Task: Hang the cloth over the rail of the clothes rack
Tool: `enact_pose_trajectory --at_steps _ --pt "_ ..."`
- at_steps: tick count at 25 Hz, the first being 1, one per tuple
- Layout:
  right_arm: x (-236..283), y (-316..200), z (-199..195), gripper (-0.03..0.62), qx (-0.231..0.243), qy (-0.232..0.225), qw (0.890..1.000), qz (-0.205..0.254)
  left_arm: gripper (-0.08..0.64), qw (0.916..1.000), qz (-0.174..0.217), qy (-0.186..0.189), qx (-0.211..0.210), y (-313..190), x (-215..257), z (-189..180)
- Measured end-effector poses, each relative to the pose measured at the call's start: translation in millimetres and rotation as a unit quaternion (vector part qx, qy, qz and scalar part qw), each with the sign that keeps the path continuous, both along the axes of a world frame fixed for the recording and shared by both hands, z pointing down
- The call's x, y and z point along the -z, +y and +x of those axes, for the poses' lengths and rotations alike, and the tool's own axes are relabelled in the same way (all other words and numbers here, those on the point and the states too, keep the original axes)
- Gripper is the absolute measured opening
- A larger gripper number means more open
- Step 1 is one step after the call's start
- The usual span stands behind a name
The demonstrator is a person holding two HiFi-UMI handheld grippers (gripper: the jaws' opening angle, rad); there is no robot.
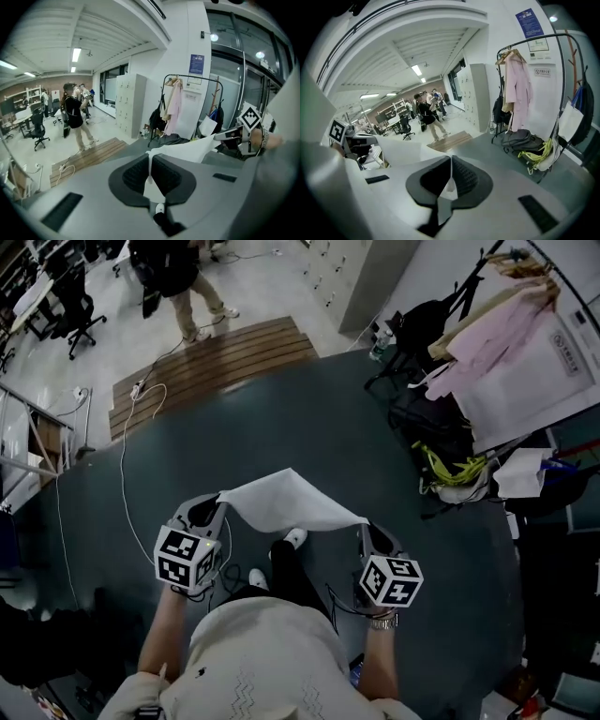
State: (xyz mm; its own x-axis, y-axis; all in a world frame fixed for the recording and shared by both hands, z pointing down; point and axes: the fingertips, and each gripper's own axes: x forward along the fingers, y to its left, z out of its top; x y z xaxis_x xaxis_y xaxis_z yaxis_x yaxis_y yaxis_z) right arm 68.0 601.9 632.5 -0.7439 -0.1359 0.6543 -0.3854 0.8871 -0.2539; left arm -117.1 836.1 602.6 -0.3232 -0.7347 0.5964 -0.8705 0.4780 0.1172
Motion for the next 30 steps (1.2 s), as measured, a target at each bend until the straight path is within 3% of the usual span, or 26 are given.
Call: enact_pose_trajectory --at_steps 6,10,15,19,22,25,30 --pt "14 -100 -39 0.021 -0.05 -0.009 0.999 0.015 0.015 0.9968 0.021 -0.048 -0.059 -104 37 -82" --pt "29 -147 -46 0.021 -0.073 -0.004 0.996 0.043 0.015 0.989 -0.003 -0.105 -0.104 -161 49 -134" --pt "40 -192 -47 0.021 -0.118 0.024 0.988 0.097 0.015 0.9645 -0.031 -0.147 -0.217 -240 41 -172" --pt "44 -214 -49 0.021 -0.178 0.054 0.976 0.112 0.015 0.944 -0.026 -0.128 -0.303 -305 25 -188" --pt "53 -226 -53 0.021 -0.218 0.086 0.964 0.129 0.015 0.9169 -0.03 -0.138 -0.373 -353 24 -203" --pt "63 -237 -49 0.021 -0.25 0.139 0.944 0.166 0.015 0.8756 -0.033 -0.167 -0.452 -408 22 -223" --pt "79 -249 -36 0.021 -0.238 0.224 0.922 0.208 0.015 0.8083 -0.06 -0.241 -0.534 -465 28 -247"
